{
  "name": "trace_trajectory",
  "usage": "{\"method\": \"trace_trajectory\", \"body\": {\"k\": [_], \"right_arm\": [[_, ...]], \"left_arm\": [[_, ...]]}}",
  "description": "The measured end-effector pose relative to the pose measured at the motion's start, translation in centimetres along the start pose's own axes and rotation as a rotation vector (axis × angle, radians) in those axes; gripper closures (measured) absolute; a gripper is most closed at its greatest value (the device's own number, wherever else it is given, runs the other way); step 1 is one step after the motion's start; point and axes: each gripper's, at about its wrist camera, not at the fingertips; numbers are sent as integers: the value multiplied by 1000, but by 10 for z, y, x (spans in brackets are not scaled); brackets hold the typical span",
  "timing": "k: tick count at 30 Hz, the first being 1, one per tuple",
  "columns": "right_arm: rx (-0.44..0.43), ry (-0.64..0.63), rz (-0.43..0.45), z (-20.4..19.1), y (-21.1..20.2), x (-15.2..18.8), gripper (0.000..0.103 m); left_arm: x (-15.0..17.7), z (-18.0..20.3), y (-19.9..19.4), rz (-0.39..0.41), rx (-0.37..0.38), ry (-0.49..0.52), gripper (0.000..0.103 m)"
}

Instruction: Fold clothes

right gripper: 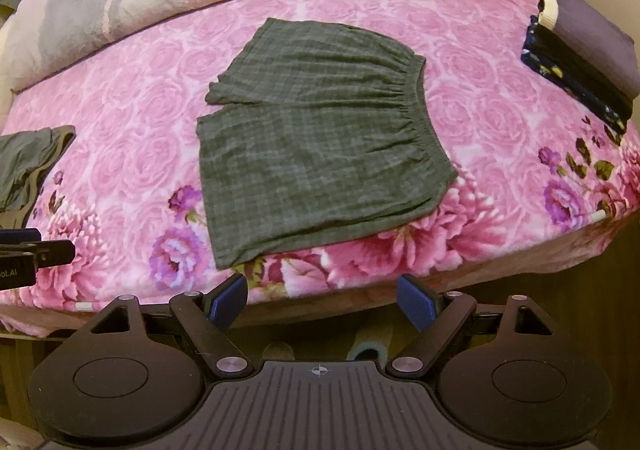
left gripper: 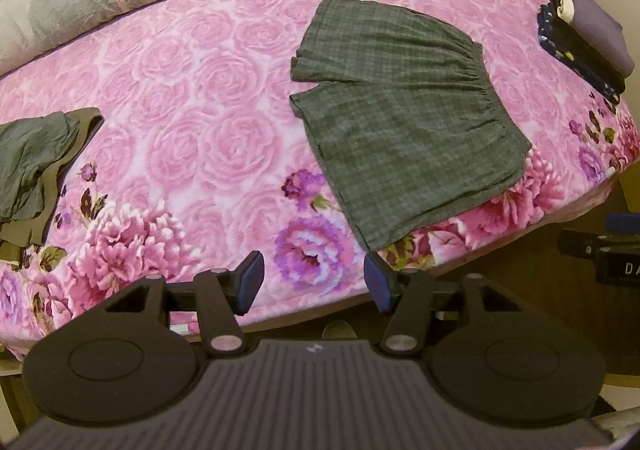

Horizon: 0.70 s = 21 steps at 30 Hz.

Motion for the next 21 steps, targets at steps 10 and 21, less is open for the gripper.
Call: {"method": "trace_trajectory", "body": {"k": [10, 21], "right_arm": [[-12, -34, -45, -9, 23, -17, 19], [47, 46, -46, 58, 61, -53, 19]], "left_arm": [[-6, -19, 20, -63, -1, -68, 50], [-49, -15, 65, -49, 28, -92, 50]]}}
Point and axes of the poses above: each gripper's, at about its wrist camera, not at the fingertips, and y roughly the way its jaws point, z to its right, x to its underside, and after that the axes turned 2 degrees about z, right-handed
